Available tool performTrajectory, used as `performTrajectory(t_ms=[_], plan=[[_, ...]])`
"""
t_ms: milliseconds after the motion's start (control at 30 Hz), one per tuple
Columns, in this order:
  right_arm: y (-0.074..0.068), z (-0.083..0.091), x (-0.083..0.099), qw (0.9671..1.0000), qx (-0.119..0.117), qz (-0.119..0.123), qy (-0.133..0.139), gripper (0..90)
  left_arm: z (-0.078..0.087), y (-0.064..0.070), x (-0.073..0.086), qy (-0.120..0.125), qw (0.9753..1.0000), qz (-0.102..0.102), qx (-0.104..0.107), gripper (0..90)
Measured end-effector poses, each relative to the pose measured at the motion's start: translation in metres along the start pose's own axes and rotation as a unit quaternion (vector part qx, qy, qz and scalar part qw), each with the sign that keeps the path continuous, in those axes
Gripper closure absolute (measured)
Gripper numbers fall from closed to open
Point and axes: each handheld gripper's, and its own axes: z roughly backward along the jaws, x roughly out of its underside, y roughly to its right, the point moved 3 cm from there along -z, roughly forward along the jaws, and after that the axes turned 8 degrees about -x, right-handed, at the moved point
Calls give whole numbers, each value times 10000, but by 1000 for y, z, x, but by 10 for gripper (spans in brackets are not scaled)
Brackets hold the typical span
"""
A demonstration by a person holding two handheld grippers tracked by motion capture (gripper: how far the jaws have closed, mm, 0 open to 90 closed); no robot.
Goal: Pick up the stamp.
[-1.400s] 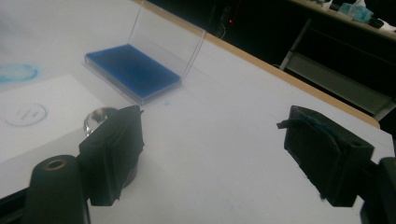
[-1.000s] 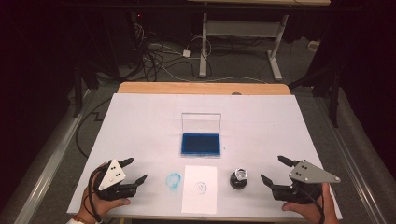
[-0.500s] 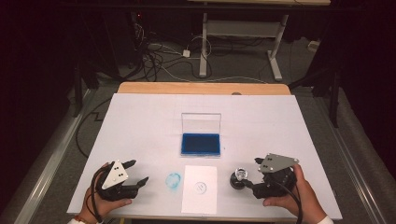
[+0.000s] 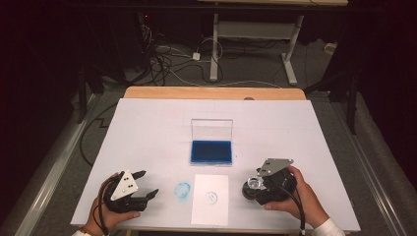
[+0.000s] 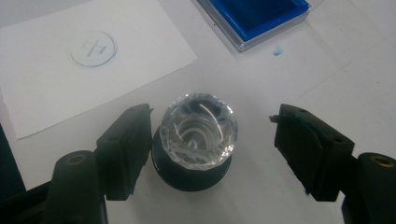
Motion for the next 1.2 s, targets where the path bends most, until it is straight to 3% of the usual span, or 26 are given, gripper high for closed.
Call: performTrajectory(t_ms=[133,233,567,1200], plan=[[0,-5,4,9999,-105,-119,60,330,0,2,-1,-15,10000,-88,31,266],[1,-7,6,9997,-169,-115,124,389,-1,3,0,-28,9999,-105,38,265],[-3,-5,6,9994,-247,22,256,463,-2,3,0,-64,9999,-130,49,266],[-1,-7,7,9990,-333,-24,312,547,-4,5,0,-136,9997,-207,82,266]])
